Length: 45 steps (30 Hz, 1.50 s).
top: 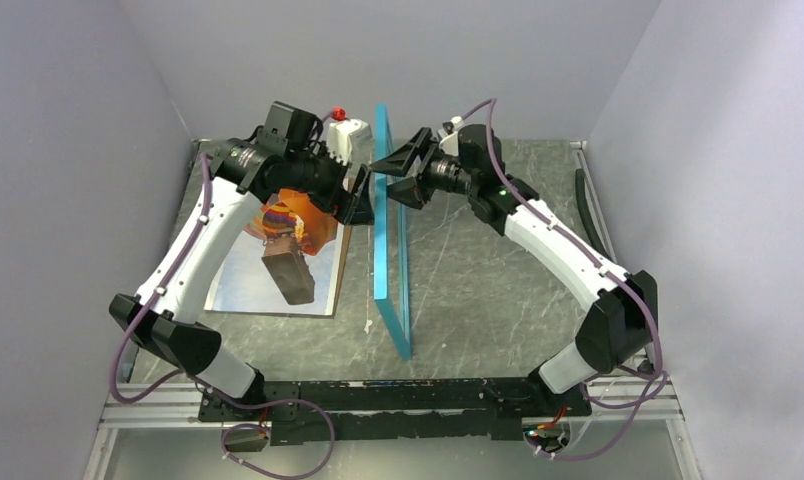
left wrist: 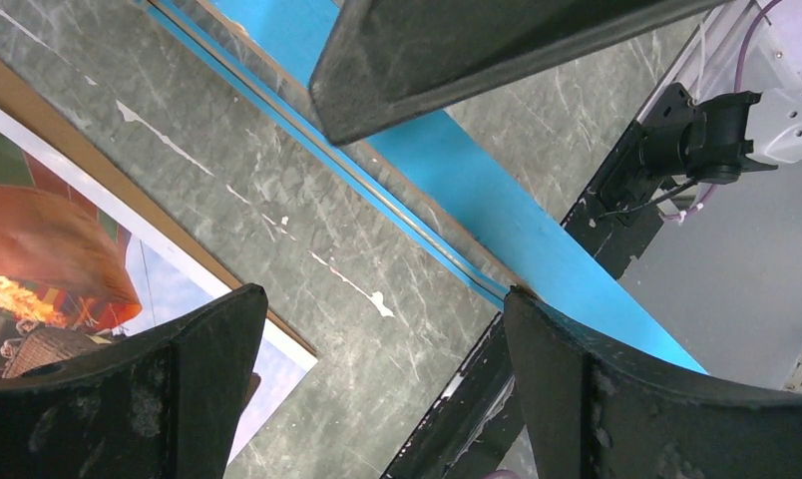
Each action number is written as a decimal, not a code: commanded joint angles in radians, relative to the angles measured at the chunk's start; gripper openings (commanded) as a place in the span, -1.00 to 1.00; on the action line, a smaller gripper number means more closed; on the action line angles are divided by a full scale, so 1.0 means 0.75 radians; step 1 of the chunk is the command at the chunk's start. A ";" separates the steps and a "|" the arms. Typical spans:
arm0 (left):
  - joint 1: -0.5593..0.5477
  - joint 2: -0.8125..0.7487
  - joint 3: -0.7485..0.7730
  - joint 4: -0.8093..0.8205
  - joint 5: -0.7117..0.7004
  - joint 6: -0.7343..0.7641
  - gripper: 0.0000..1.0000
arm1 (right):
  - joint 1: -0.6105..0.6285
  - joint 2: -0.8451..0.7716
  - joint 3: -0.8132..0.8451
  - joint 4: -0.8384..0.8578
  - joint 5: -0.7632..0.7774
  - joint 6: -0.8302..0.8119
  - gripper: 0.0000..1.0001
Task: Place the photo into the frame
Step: Turn over the photo frame at the center of the board.
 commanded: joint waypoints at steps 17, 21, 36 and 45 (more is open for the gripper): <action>-0.196 0.212 0.236 0.076 -0.089 -0.006 0.89 | -0.228 -0.064 0.468 -1.002 0.003 -0.617 0.47; -0.199 0.213 0.244 0.078 -0.102 -0.003 0.89 | -0.289 -0.087 0.444 -1.068 0.003 -0.676 0.35; -0.199 0.252 0.119 0.163 -0.172 0.029 0.89 | -0.383 -0.187 0.366 -1.016 -0.142 -0.673 0.49; -0.198 0.223 0.054 0.196 -0.224 0.027 0.89 | -0.397 -0.189 0.369 -1.116 -0.090 -0.733 0.42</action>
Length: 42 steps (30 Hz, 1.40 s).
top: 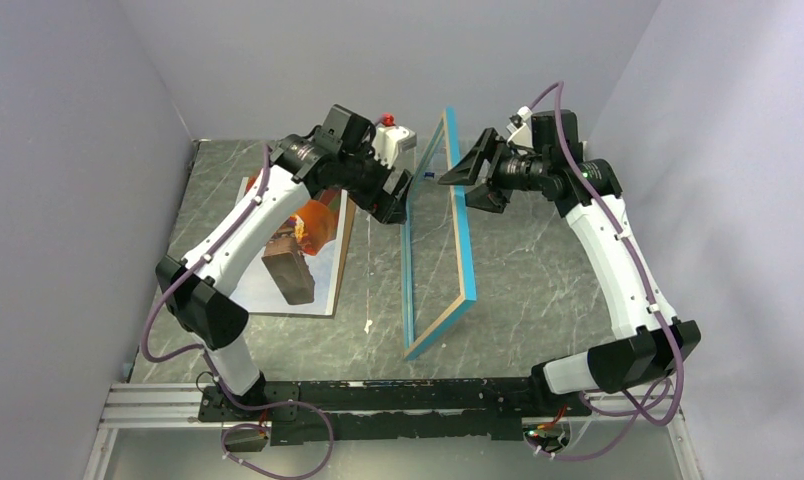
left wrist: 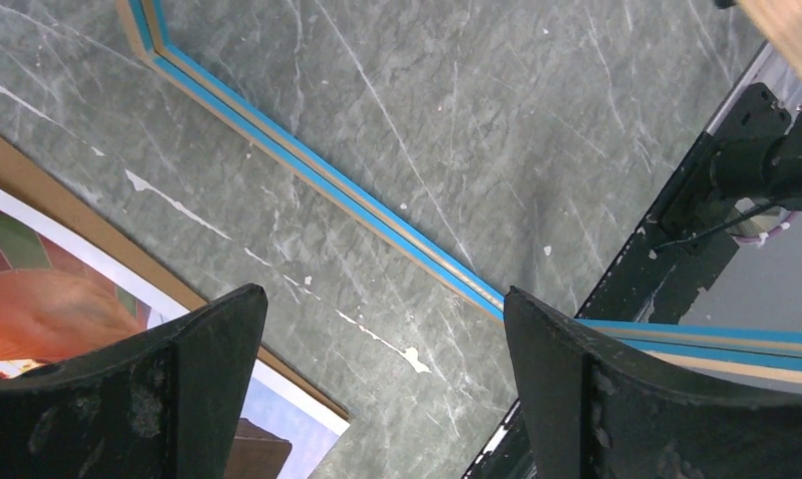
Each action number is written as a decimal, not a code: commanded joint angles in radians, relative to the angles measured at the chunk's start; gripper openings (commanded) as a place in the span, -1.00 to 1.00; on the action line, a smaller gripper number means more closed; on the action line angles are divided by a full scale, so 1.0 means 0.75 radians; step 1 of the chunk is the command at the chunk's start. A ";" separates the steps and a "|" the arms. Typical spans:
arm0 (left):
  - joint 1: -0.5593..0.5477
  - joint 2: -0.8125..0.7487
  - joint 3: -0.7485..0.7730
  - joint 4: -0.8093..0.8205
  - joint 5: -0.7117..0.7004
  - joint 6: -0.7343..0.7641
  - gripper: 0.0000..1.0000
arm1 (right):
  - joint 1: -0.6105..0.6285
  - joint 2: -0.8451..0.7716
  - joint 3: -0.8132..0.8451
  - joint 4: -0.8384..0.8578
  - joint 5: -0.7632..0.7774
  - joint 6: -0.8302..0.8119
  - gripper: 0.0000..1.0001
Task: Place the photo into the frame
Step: Turn over the photo frame at the center of the board.
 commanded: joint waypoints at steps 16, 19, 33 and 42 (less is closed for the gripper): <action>0.149 -0.113 -0.646 0.274 -0.290 0.163 0.87 | -0.020 -0.076 -0.046 -0.414 0.542 -0.352 -0.13; 0.150 -0.112 -0.790 0.407 -0.367 0.207 0.88 | -0.020 -0.115 -0.157 -0.423 0.641 -0.380 -0.45; 0.141 -0.044 -0.952 0.592 -0.386 0.264 0.84 | -0.022 -0.287 -0.703 -0.251 0.849 -0.432 -0.38; 0.141 -0.003 -0.962 0.628 -0.420 0.288 0.84 | -0.020 -0.335 -0.932 -0.007 0.855 -0.341 -0.19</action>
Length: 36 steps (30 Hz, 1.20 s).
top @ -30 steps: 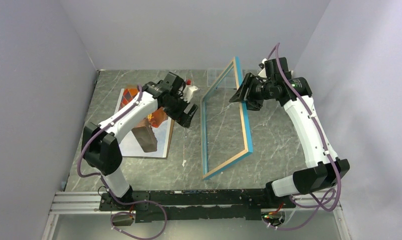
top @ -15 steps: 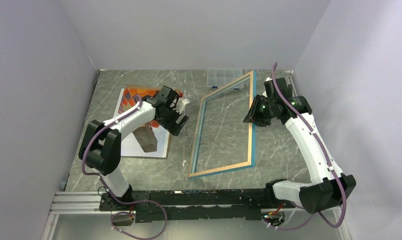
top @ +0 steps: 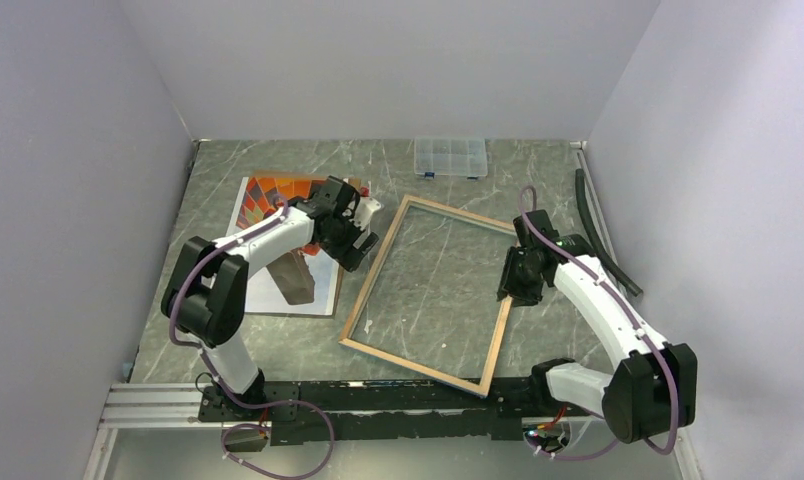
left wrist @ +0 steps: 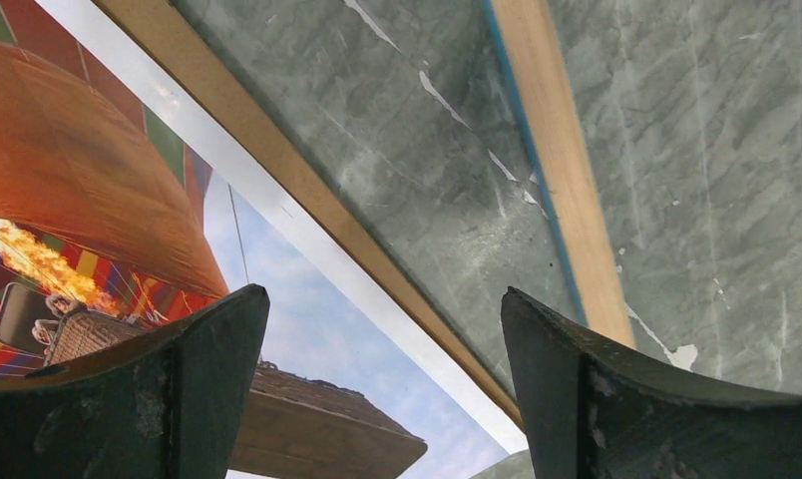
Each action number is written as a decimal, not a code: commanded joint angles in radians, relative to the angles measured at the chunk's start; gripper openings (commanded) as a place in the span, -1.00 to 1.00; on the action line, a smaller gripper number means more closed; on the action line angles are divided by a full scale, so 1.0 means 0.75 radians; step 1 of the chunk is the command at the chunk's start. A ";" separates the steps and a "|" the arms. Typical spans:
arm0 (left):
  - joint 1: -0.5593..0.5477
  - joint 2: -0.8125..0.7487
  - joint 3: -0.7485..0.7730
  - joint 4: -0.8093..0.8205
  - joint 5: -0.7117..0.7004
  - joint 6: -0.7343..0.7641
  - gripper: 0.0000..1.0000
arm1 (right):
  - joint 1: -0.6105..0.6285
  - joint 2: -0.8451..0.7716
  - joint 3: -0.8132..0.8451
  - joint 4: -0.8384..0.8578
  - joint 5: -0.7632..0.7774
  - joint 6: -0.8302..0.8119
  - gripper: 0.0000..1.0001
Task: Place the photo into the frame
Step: Turn over the photo frame at the center of the board.
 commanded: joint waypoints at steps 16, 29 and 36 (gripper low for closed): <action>-0.004 0.028 0.077 -0.011 0.106 0.020 0.86 | 0.001 0.264 0.114 0.197 0.337 0.232 0.40; 0.047 0.090 0.087 0.002 0.109 0.076 0.83 | -0.010 0.642 0.169 0.336 0.376 0.220 0.40; 0.066 0.095 0.044 -0.004 0.110 0.103 0.83 | -0.008 0.700 0.112 0.431 0.240 0.272 0.21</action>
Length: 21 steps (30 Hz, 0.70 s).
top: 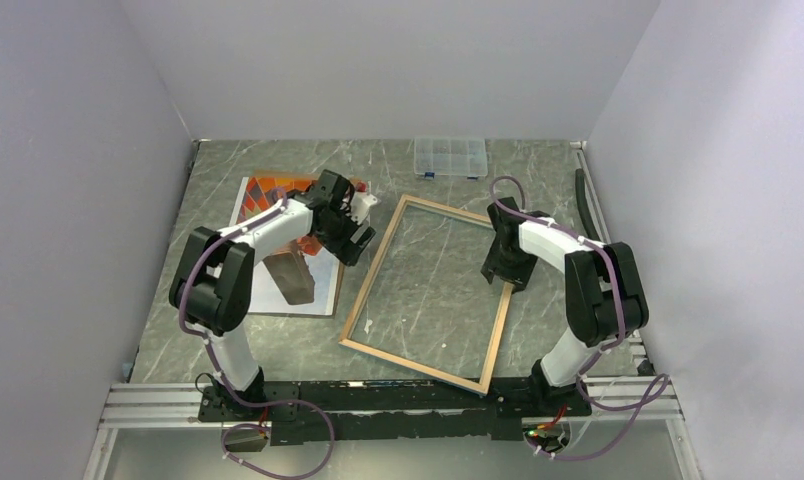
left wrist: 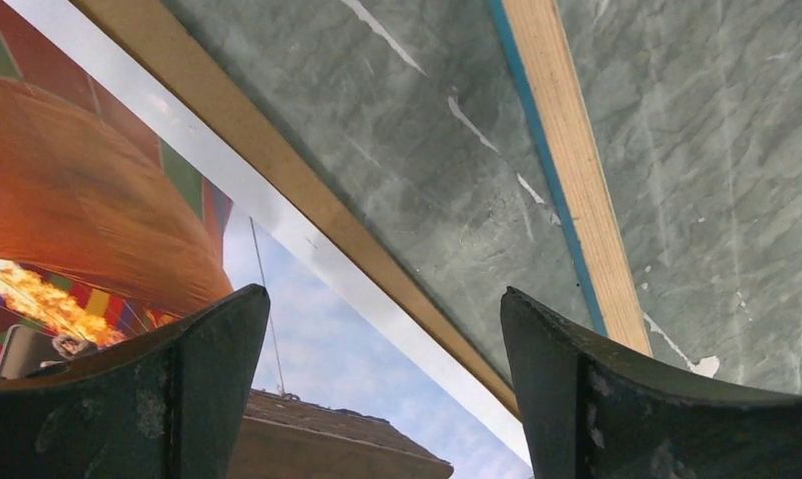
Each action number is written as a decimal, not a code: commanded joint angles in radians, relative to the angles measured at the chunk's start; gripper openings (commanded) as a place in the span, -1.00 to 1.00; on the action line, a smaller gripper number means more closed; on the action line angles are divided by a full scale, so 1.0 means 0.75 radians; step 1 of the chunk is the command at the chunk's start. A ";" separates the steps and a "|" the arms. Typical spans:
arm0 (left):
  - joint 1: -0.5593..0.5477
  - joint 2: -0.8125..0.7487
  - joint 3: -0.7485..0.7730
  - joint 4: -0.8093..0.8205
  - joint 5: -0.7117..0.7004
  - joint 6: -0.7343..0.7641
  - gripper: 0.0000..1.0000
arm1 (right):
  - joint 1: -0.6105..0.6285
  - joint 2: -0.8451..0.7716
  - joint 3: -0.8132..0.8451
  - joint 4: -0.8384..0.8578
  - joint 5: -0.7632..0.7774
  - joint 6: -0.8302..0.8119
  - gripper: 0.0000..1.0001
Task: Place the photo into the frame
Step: Turn over the photo frame at the center of the board.
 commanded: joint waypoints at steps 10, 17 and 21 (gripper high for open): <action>-0.001 0.007 -0.130 0.043 0.001 0.062 0.80 | -0.002 0.124 0.202 0.076 -0.180 0.058 -0.13; -0.008 0.021 -0.118 0.052 0.037 0.047 0.79 | -0.021 0.287 0.344 0.048 -0.121 -0.009 -0.14; -0.032 0.039 -0.096 0.061 0.044 0.035 0.79 | -0.035 0.347 0.406 0.053 -0.116 -0.026 -0.14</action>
